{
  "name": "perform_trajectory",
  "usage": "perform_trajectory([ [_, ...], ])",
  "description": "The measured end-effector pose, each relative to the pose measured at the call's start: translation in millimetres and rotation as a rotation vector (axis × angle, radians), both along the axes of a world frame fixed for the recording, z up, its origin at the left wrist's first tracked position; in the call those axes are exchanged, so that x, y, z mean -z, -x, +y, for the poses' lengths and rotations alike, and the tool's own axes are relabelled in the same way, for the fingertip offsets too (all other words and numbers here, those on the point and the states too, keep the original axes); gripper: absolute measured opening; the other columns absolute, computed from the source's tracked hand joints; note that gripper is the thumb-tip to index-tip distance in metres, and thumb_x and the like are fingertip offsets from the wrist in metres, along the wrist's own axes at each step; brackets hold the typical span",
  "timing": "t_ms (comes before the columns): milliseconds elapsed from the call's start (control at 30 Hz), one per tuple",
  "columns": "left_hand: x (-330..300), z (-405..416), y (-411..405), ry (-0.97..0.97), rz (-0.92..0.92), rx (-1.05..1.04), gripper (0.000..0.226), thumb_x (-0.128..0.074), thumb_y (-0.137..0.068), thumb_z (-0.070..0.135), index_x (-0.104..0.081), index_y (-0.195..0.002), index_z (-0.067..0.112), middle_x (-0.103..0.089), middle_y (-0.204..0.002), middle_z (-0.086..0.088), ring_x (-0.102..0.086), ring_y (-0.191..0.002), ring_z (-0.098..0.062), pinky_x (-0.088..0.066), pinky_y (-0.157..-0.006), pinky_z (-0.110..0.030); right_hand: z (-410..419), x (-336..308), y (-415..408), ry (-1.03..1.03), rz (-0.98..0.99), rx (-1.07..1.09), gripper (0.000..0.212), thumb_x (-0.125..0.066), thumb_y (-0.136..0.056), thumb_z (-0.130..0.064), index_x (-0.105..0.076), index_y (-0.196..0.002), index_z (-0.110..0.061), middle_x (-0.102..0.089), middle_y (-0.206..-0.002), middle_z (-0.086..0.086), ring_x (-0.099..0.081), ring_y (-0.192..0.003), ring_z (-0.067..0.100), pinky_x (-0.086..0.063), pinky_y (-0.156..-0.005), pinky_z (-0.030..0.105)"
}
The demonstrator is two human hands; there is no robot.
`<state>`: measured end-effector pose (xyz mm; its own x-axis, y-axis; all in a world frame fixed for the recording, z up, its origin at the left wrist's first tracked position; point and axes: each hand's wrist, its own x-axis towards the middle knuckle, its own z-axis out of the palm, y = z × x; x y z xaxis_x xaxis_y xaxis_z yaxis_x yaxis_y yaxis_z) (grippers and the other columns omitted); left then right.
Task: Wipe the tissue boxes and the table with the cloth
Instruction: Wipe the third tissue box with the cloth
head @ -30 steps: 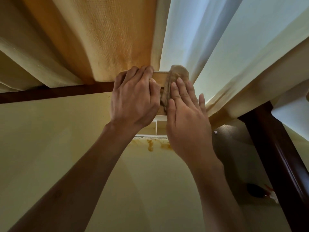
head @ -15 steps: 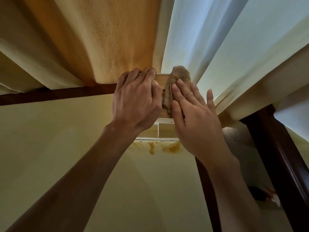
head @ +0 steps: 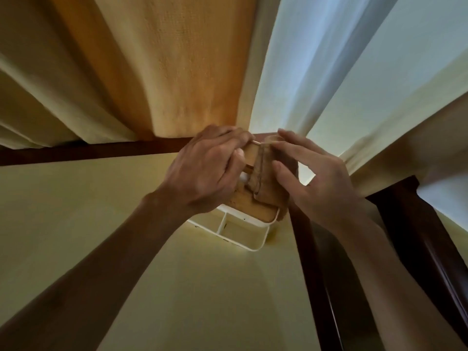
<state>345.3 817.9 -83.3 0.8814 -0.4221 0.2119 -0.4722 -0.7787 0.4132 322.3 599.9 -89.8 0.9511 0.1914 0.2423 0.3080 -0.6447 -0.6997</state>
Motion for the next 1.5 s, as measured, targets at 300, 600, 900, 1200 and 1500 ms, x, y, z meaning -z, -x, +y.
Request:
perform_trajectory([
  [300,-1.7,18.2,-1.1,0.139,-0.106,0.054,0.050,-0.027,-0.106,0.022,-0.055,-0.140,0.000,-0.051,-0.150,-0.014,-0.038,-0.147,-0.021,-0.027,-0.121,-0.051,12.4,16.4,34.9,0.023,0.079,-0.036,0.057,-0.043,-0.105,-0.046,-0.042,-0.156,-0.019,-0.045,-0.157,-0.005,-0.048,-0.141,0.012,-0.052,-0.106,0.033],
  [600,10.6,16.2,-24.7,0.040,-0.368,0.167,0.032,-0.042,-0.102,-0.005,-0.055,-0.128,-0.018,-0.062,-0.130,-0.030,-0.061,-0.124,-0.037,-0.050,-0.104,-0.039,16.8,17.6,68.1,0.103,-0.110,-0.054,0.046,-0.040,-0.107,-0.027,-0.050,-0.148,-0.008,-0.041,-0.160,0.005,-0.036,-0.150,0.017,-0.048,-0.111,0.046],
  [900,-21.1,-16.5,28.6,0.144,-0.068,-0.458,0.049,-0.025,-0.108,0.031,-0.041,-0.152,0.015,-0.046,-0.154,-0.002,-0.039,-0.142,-0.013,-0.026,-0.122,-0.038,9.3,11.4,53.3,0.110,-0.090,-0.109,0.043,-0.050,-0.106,-0.028,-0.054,-0.145,-0.011,-0.040,-0.160,0.002,-0.023,-0.156,0.020,-0.041,-0.115,0.058],
  [1200,5.0,-28.8,23.1,0.368,0.263,-0.523,0.067,-0.013,-0.096,0.040,-0.035,-0.156,0.020,-0.029,-0.164,0.007,-0.001,-0.154,-0.002,0.010,-0.126,-0.038,26.2,23.0,73.4,0.120,-0.123,-0.084,0.045,-0.042,-0.108,-0.041,-0.054,-0.143,-0.015,-0.046,-0.156,0.001,-0.032,-0.152,0.013,-0.034,-0.122,0.050],
  [1500,6.6,-26.3,-5.9,0.205,0.138,-0.318,0.058,-0.017,-0.097,0.029,-0.055,-0.139,0.014,-0.053,-0.148,0.003,-0.014,-0.154,-0.008,0.013,-0.125,-0.045,13.7,7.7,53.1,-0.113,-0.018,-0.157,0.033,-0.061,-0.097,-0.025,-0.066,-0.129,-0.016,-0.060,-0.142,-0.004,-0.046,-0.142,0.006,-0.038,-0.119,0.050],
])
